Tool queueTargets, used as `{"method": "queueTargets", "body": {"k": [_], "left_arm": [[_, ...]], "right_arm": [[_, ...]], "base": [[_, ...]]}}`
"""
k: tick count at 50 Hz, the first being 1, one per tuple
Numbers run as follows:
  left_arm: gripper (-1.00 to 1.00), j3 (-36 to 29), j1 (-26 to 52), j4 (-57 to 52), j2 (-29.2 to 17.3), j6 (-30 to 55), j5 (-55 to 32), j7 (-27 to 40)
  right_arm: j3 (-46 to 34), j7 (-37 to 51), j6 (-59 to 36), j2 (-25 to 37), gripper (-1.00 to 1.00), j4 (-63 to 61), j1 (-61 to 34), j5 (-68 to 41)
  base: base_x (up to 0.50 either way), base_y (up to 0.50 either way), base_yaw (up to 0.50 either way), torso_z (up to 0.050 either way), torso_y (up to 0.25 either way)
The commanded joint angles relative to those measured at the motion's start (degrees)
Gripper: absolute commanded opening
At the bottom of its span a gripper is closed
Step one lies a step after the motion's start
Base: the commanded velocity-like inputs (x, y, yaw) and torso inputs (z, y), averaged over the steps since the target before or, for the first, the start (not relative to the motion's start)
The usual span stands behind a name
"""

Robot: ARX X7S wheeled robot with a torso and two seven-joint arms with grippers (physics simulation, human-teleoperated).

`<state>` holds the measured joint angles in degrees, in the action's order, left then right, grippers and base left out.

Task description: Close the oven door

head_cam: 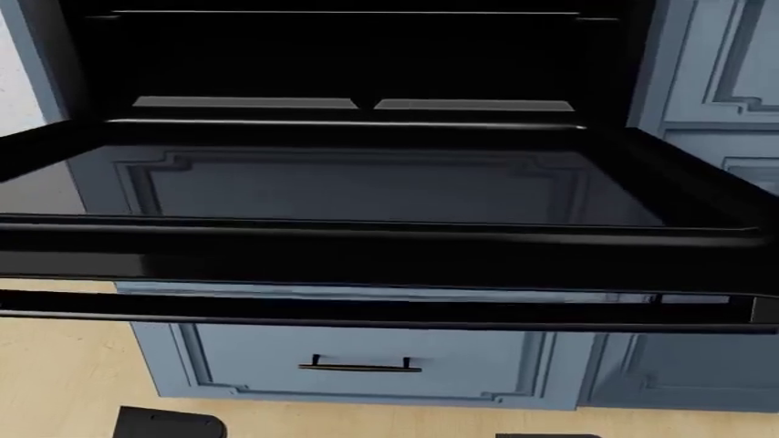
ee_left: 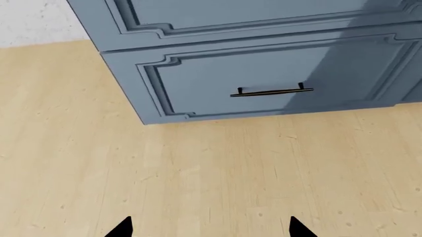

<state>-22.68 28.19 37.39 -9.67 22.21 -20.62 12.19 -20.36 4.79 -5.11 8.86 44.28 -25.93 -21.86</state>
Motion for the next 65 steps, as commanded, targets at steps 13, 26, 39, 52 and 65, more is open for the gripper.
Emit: {"method": "queueTargets", "body": {"k": [13,26,39,52,65], "left_arm": [[1.0,-0.4,0.2,0.3,-0.1,-0.6,-0.4,0.0],[1.0,-0.6,0.2,0.2,-0.2,-0.5,-0.6,0.1],[1.0,-0.8,0.2,0.1,-0.4,-0.4,-1.1,-0.1],[1.0,-0.9,0.2,0.3,-0.4,-0.8,-1.3,0.0],[1.0,-1.1,0.2,-0.1,-0.5,-0.5,-1.5,0.3]], "right_arm": [[-1.0,0.4,0.4,0.2,1.0,-0.6,0.0,0.4],[-0.9,0.1,0.6,0.2,1.0,0.0,-0.1,-0.3],[-1.0,0.1,0.8,0.3,1.0,0.3,-0.2,-0.4],[-1.2,0.3,0.5,0.5,1.0,-0.3,-0.1,-0.8],[-1.6,0.5,0.7,0.6,1.0,-0.5,0.0,-0.7]], "base": [[0.24,0.0,0.0,0.0,0.0],[0.25,0.0,0.0,0.0,0.0],[0.25,0.0,0.0,0.0,0.0],[0.25,0.0,0.0,0.0,0.0],[0.24,0.0,0.0,0.0,0.0]]}}
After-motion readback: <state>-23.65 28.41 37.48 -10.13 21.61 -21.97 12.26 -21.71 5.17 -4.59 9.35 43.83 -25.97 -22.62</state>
